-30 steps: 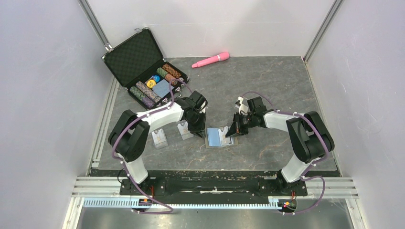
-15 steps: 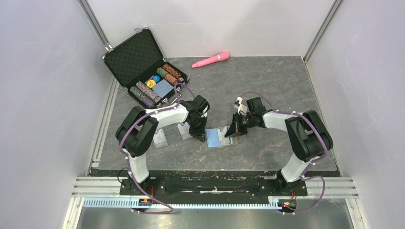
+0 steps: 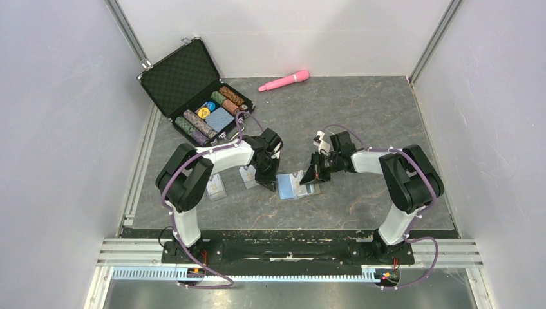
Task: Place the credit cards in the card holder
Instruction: Insert the credit card into the card holder.
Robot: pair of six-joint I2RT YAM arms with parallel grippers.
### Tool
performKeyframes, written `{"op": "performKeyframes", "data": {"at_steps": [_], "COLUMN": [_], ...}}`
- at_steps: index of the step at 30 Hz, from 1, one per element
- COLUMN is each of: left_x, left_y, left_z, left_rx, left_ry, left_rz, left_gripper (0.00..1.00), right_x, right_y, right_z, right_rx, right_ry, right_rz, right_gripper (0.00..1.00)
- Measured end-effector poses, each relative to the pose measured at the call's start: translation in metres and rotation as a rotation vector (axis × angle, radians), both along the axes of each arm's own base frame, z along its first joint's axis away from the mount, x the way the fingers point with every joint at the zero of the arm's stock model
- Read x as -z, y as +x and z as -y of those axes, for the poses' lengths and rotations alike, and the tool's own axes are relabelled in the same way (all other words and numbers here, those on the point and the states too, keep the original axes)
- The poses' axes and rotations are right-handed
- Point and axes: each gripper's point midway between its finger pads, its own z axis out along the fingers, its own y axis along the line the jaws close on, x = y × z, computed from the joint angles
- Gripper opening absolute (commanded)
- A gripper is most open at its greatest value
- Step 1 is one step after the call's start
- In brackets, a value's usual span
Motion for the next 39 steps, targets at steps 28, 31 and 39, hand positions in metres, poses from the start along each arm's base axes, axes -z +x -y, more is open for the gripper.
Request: {"op": "performKeyframes", "data": {"at_steps": [28, 31, 39], "left_x": [0.001, 0.001, 0.001], "left_y": [-0.002, -0.002, -0.002], "left_z": [0.002, 0.002, 0.002], "left_rx": [0.017, 0.018, 0.02], "left_ry": [-0.005, -0.007, -0.002], "left_rz": [-0.018, -0.021, -0.028], "left_gripper": [0.05, 0.05, 0.04], "right_x": [0.005, 0.004, 0.006], "right_y": [-0.008, -0.008, -0.011], "right_z": [-0.016, -0.016, -0.029], "right_rx": [-0.042, -0.045, -0.083], "right_ry": [0.011, 0.009, 0.007], "right_rz": [-0.01, -0.013, -0.019], "right_gripper": [0.0, 0.02, 0.1]}}
